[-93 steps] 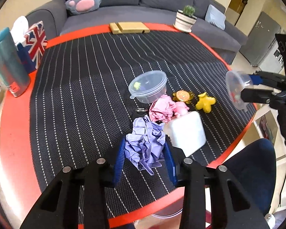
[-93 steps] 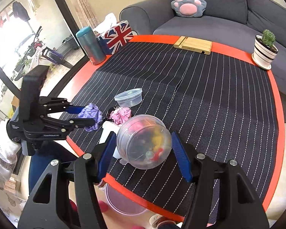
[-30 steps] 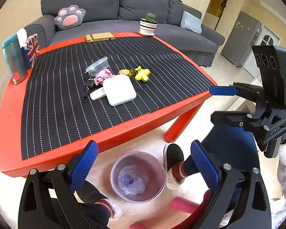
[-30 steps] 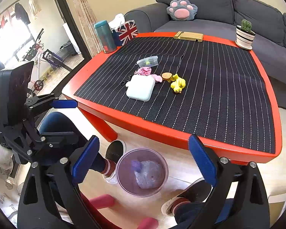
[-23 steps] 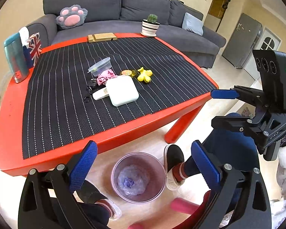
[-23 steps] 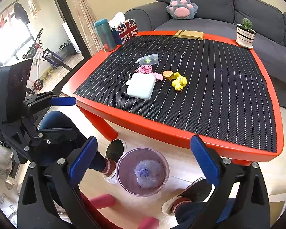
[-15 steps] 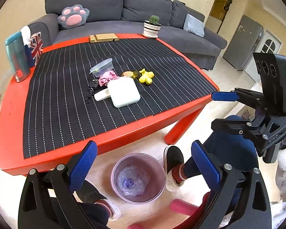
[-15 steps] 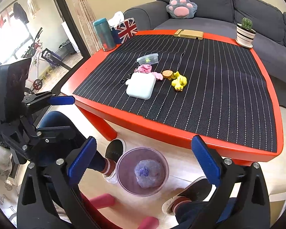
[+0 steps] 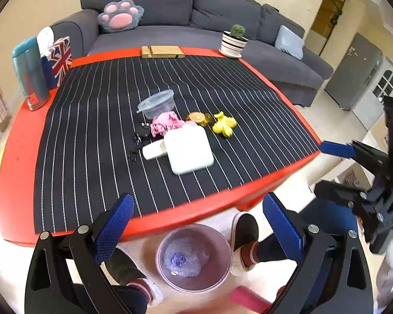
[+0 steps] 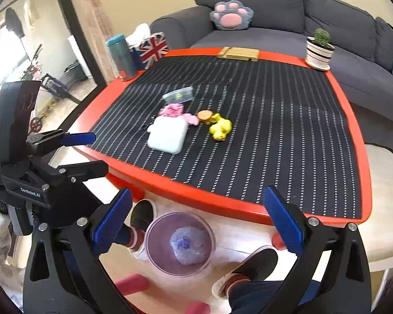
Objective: Collect trash
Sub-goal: 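Reach the left tool to the white square box and grasp it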
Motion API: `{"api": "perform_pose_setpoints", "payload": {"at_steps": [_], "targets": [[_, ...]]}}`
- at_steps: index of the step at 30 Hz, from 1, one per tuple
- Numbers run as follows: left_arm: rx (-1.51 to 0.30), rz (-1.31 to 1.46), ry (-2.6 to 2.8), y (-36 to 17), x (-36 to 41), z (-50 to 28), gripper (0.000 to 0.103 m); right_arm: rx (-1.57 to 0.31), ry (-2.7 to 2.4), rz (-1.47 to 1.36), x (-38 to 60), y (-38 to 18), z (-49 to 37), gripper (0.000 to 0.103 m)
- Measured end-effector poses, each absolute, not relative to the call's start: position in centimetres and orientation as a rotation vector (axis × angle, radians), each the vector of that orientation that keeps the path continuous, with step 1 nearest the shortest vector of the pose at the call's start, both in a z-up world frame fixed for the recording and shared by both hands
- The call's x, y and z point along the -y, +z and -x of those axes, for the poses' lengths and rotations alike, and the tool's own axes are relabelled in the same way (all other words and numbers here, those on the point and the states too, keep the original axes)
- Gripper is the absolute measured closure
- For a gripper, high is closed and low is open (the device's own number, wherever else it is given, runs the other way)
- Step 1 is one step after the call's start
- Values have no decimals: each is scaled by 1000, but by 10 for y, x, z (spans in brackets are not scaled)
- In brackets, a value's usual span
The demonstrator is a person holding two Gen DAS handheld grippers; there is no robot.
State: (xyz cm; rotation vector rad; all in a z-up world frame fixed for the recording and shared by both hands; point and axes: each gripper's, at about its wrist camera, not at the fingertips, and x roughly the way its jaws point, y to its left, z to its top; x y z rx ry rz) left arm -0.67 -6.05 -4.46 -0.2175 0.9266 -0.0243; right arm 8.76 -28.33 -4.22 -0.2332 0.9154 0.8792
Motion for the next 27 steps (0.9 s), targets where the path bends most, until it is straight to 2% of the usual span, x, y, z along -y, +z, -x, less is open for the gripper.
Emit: {"api": "perform_pose_setpoints", "payload": {"at_steps": [27], "targets": [[-1086, 237, 307, -99, 63, -90, 8, -937, 862, 147, 309, -55, -115, 5]]}}
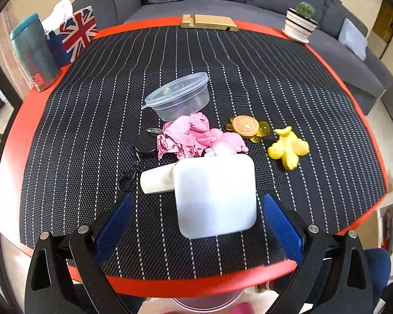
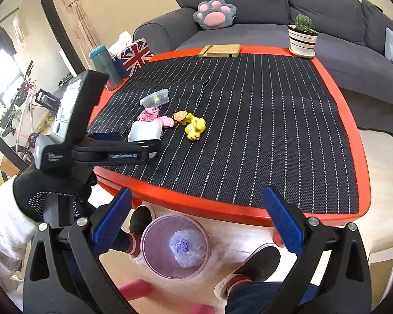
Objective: Collect trash
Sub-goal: 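Reach the left tool to the white square box and grasp it, then grasp the yellow duck toy with the right tool while the left tool holds the white box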
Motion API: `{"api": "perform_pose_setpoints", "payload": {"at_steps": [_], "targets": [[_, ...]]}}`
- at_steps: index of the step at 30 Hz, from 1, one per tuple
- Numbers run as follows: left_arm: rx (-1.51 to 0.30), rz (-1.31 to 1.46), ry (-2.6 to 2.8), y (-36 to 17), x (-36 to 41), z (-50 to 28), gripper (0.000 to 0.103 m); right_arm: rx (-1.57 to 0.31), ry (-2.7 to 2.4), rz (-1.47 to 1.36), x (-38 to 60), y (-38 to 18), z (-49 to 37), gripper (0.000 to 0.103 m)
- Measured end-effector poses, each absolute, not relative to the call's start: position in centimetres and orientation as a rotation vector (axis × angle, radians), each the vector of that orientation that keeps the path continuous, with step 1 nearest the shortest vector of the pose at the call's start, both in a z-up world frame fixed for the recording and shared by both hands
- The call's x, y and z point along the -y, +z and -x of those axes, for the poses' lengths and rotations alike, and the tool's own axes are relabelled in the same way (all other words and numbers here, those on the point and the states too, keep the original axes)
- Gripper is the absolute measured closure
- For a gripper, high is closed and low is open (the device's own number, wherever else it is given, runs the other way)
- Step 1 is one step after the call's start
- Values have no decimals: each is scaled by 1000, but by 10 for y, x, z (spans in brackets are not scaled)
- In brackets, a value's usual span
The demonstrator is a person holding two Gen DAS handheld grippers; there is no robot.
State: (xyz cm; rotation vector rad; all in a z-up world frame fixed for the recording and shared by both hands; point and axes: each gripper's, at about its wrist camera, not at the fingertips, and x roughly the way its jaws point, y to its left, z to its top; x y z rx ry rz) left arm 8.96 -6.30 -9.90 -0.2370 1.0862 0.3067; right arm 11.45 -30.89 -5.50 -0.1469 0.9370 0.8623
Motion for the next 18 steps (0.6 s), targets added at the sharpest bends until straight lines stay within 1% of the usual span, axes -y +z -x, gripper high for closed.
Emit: {"api": "perform_pose_setpoints", "payload": {"at_steps": [4, 6, 9, 11, 12, 18], "targets": [[-1090, 214, 323, -101, 65, -94, 9, -938, 862, 142, 311, -55, -115, 5], [-1096, 201, 326, -101, 67, -95, 21, -939, 861, 142, 311, -55, -115, 5], [-1096, 197, 332, -102, 67, -96, 29, -938, 862, 141, 311, -55, -114, 5], [-1092, 194, 331, -100, 67, -97, 43, -938, 862, 143, 311, -55, -114, 5], [-1089, 194, 331, -99, 67, -96, 46, -937, 862, 142, 311, -55, -114, 5], [-1074, 182, 304, -93, 66, -90, 46, -929, 864, 150, 307, -52, -114, 5]]}}
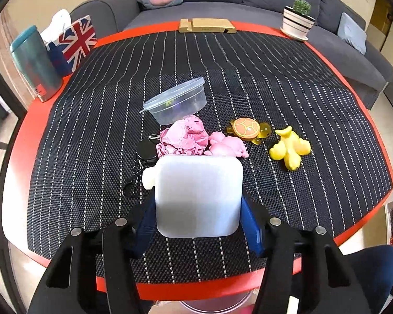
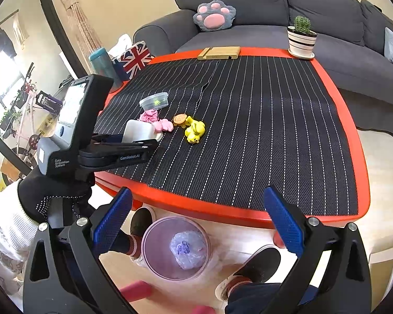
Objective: Collect trash
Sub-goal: 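Grasp the yellow duck toy with the right tool while the left tool holds the white box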
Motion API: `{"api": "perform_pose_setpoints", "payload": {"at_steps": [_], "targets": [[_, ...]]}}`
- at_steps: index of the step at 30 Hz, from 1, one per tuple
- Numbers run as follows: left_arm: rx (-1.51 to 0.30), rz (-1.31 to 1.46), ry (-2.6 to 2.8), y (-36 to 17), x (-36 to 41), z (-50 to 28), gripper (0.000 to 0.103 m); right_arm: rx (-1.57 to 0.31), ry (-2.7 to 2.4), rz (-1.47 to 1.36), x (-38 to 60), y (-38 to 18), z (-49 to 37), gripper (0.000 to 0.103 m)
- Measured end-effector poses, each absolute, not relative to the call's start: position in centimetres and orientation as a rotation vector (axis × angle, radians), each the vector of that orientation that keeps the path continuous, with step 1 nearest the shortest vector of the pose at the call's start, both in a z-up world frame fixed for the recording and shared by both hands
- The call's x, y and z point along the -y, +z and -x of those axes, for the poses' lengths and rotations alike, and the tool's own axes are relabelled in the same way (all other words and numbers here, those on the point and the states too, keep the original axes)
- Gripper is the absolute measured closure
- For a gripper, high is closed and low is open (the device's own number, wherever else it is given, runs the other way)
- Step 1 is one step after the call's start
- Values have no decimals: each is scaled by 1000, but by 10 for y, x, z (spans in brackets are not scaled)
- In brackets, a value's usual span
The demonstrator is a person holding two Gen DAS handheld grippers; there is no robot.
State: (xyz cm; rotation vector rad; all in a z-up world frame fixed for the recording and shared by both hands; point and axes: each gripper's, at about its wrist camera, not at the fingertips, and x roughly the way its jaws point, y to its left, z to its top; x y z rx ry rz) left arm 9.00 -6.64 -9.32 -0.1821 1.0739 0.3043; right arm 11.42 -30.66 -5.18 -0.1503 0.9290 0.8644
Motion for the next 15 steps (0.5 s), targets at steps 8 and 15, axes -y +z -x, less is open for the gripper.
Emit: {"api": "perform_pose_setpoints", "payload": {"at_steps": [8, 15], "targets": [[-1015, 168, 249, -74, 58, -76, 46, -915, 871, 186, 288, -45, -121, 5], [-968, 160, 194, -60, 43, -65, 46, -922, 868, 227, 265, -45, -137, 5]]}}
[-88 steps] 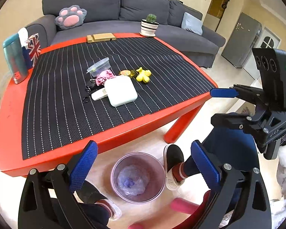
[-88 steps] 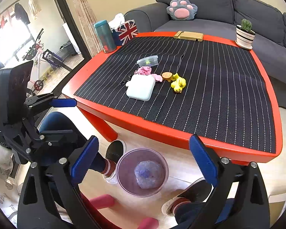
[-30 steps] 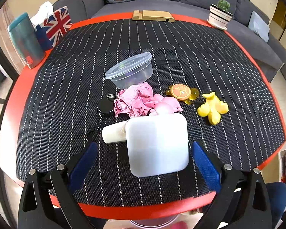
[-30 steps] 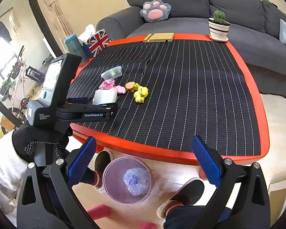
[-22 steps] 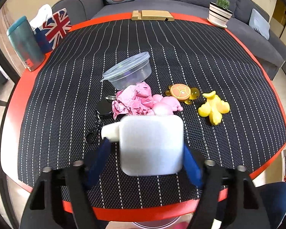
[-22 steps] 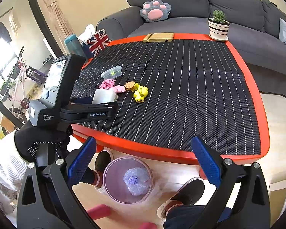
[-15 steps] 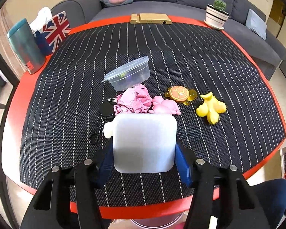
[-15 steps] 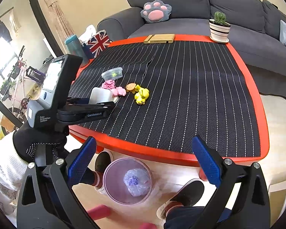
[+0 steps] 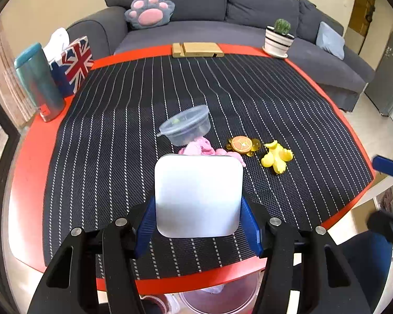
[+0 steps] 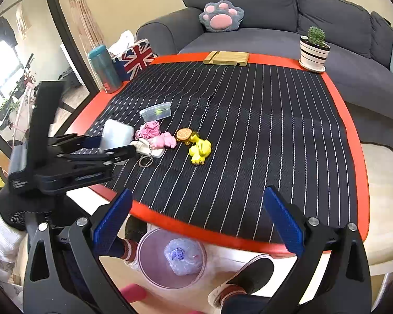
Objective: Collect trash
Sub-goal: 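Grasp the yellow duck toy with the right tool while the left tool holds the white box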
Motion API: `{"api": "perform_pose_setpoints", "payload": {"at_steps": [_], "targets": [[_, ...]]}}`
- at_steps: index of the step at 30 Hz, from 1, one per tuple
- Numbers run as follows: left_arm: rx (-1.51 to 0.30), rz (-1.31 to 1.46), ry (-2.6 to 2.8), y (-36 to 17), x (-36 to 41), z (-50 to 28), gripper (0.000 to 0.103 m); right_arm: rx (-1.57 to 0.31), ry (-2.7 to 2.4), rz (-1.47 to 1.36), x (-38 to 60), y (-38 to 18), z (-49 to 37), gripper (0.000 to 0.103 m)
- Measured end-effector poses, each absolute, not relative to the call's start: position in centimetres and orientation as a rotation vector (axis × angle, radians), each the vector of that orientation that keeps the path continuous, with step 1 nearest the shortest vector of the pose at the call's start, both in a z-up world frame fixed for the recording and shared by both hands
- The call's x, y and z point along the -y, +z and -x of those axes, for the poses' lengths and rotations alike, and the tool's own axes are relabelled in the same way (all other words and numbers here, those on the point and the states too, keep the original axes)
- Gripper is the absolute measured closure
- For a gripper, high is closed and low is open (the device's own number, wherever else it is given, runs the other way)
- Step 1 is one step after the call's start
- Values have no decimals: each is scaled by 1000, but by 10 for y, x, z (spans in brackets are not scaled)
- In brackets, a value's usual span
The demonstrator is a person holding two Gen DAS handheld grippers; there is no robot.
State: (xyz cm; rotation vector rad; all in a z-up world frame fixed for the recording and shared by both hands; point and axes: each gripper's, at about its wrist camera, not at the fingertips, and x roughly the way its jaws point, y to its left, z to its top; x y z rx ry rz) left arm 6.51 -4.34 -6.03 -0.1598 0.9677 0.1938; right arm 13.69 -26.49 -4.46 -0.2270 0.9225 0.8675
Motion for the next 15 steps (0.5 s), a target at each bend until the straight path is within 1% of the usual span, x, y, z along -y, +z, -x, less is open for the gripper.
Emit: {"api": "perform_pose_setpoints", "payload": {"at_steps": [15], "targets": [[-901, 123, 114, -46, 16, -50, 46, -1001, 864, 376, 202, -70, -181, 5]]}}
